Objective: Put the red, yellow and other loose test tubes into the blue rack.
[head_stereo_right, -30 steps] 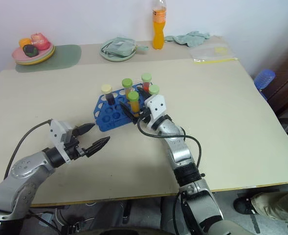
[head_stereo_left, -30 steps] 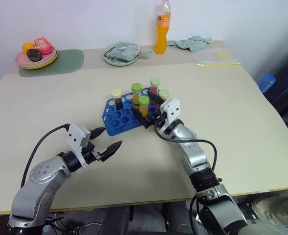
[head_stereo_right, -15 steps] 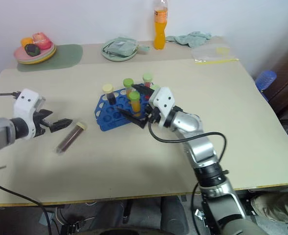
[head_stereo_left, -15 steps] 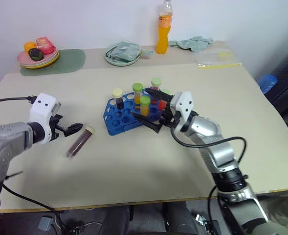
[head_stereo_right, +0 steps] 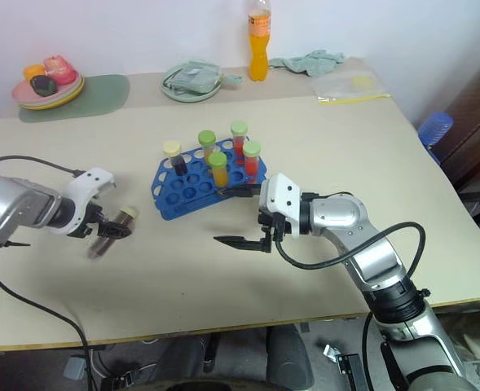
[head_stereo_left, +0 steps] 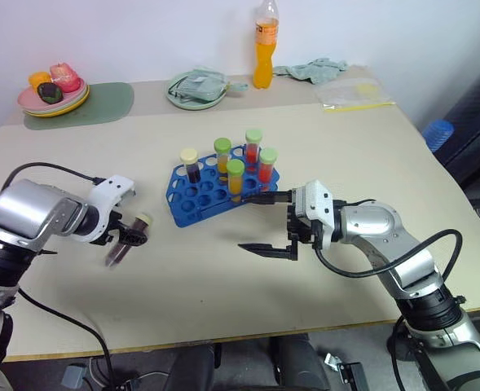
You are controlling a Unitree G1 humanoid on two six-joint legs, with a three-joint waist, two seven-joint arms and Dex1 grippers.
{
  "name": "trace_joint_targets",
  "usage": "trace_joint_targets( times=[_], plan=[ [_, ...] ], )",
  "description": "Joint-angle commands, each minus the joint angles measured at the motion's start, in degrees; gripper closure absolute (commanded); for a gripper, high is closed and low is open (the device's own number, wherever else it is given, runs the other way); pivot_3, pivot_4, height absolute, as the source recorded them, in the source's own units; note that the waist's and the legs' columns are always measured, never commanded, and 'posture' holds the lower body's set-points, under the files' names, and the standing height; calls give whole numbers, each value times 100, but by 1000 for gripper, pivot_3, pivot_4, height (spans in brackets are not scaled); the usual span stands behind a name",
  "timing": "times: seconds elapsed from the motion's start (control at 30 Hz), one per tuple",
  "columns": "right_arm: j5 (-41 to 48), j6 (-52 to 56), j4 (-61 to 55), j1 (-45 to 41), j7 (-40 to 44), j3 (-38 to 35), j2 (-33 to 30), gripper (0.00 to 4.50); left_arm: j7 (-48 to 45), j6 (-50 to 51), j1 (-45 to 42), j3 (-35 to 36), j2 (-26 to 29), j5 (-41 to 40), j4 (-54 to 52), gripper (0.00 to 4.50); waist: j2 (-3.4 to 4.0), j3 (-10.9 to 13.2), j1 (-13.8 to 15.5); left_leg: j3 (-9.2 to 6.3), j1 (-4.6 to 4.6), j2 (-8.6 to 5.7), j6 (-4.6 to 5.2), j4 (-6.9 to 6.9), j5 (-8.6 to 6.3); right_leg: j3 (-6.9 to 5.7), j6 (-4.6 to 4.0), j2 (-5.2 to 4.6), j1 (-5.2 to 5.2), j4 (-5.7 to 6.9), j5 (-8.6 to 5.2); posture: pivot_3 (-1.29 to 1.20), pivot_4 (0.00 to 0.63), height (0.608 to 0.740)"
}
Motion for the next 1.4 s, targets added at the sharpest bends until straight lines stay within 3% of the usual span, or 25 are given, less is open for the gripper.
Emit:
trace_joint_targets(
  times=[0.03, 0.1, 0.13, 0.2, 0.23, 0.3, 0.4, 0.5, 0.57, 0.63, 0.77, 0.97, 1.4],
  plan=[
    [-20, -50, -267, 34, -73, 1, 55, 0, -93, -61, -65, 36, 57, 197, 97, 2422, 0, 0, -1, 0, 0, 0, 0, 0, 0, 0, 0, 0, 0, 0, 0, 0, 150, 740],
    [-43, -73, -262, 48, -89, 22, 57, 0, -108, -165, 36, 128, 149, 287, 89, 3436, 0, 0, -1, -1, 0, 1, 0, 0, 0, 0, 0, 0, 0, 0, 0, 0, 150, 740],
    [-56, -90, -250, 54, -93, 29, 58, 0, -69, -241, 105, 232, 167, 336, 105, 3700, 0, 0, -2, -1, 0, 1, 0, 0, 0, 0, 0, 0, 0, 0, 0, 0, 150, 740],
    [-85, -125, -219, 62, -95, 35, 59, 0, 107, -509, 260, 624, 86, 421, 175, 3700, 0, 0, -3, -1, 0, 3, 0, 0, 0, 0, 0, 0, 0, 1, 0, 0, 150, 740],
    [-113, -158, -182, 72, -98, 35, 59, 0, 403, -914, 393, 1197, -151, 443, 213, 3700, 2, -1, -10, -3, 0, 5, 0, 0, 0, 0, 0, 0, -1, 1, 0, 0, 150, 740],
    [-171, -222, -90, 115, -137, 31, 74, 0, 1142, -2187, 753, 2404, -755, 573, 26, 3700, 3, -1, 9, -13, 2, 11, 0, -2, 0, 1, 0, -4, -3, 3, 0, 0, 150, 740],
    [-288, -318, 65, 198, -270, 22, 146, 0, 1909, -3701, 1261, 3558, -1661, 697, -687, 3700, -14, -3, 107, -20, -6, 12, -6, 8, 3, -1, -2, -10, -4, -3, 3, 0, 150, 740],
    [-416, -433, 234, 310, -417, 36, 234, 0, 2175, -4654, 1797, 4060, -2713, 414, -1685, 3700, -19, -5, 148, -13, -8, 2, -14, 12, 6, 0, 2, -28, -3, -9, 6, 0, 150, 740],
    [-463, -469, 334, 382, -513, 34, 319, 0, 2310, -5324, 2201, 3759, -3400, 507, -2368, 3700, -20, -7, 170, -11, -8, -3, -28, 13, 14, 1, 5, -33, 2, -11, 8, 0, 150, 740],
    [-524, -521, 449, 429, -597, 42, 389, 0, 2363, -5987, 2557, 2935, -3798, 1104, -2783, 3700, -24, -9, 184, -6, -7, -6, -29, 17, 14, 1, 8, -34, 7, -13, 9, 0, 150, 740],
    [-691, -694, 662, 513, -663, 95, 462, 0, 2751, -7112, 2830, 1663, -4569, 2160, -2493, 3700, -23, -9, 238, 13, -2, -10, -13, 19, 6, 1, 4, -28, 11, -8, 16, 0, 150, 740],
    [-717, -658, 656, 537, -765, 43, 522, 0, 3256, -7824, 2681, 1268, -5230, 2818, -1423, 3700, -19, -12, 227, 16, 4, -12, -10, 16, 4, 2, 3, -18, 12, -9, 15, 0, 150, 740],
    [-713, -605, 536, 662, -919, 44, 532, 0, 2874, -7694, 2532, 1253, -5569, 2402, -941, 3700, -19, -12, 249, 13, 4, -14, -9, 19, 4, 1, 4, -19, 14, -9, 16, 0, 150, 740]
  ],
)
